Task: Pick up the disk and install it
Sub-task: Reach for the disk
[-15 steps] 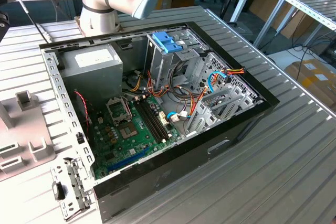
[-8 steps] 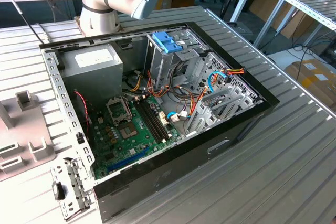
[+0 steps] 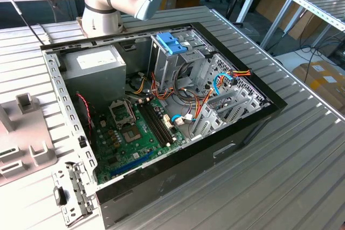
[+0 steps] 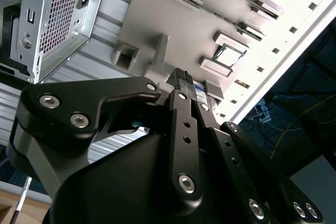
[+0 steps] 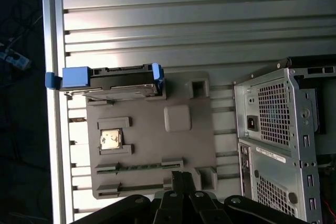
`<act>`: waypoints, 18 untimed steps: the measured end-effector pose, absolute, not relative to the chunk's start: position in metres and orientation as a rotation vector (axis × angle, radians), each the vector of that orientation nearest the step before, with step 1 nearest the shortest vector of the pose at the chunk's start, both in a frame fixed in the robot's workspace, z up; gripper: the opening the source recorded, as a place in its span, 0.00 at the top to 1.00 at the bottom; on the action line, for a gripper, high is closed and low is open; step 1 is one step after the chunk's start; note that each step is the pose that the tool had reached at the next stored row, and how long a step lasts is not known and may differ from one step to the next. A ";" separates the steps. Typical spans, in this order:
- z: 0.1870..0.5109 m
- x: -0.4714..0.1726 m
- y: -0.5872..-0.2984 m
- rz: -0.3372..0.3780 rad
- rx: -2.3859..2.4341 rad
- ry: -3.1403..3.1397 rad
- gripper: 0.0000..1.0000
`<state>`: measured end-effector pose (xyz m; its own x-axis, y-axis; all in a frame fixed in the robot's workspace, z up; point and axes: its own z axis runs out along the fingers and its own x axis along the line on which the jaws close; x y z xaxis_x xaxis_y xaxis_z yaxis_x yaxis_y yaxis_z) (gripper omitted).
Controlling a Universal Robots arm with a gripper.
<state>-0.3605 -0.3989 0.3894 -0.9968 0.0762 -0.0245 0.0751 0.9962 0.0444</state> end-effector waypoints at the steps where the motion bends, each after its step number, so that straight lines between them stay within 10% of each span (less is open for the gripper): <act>1: 0.389 -0.361 -0.399 0.068 0.118 3.112 0.89; 18: 0.388 -0.369 -0.392 0.067 0.118 3.113 0.89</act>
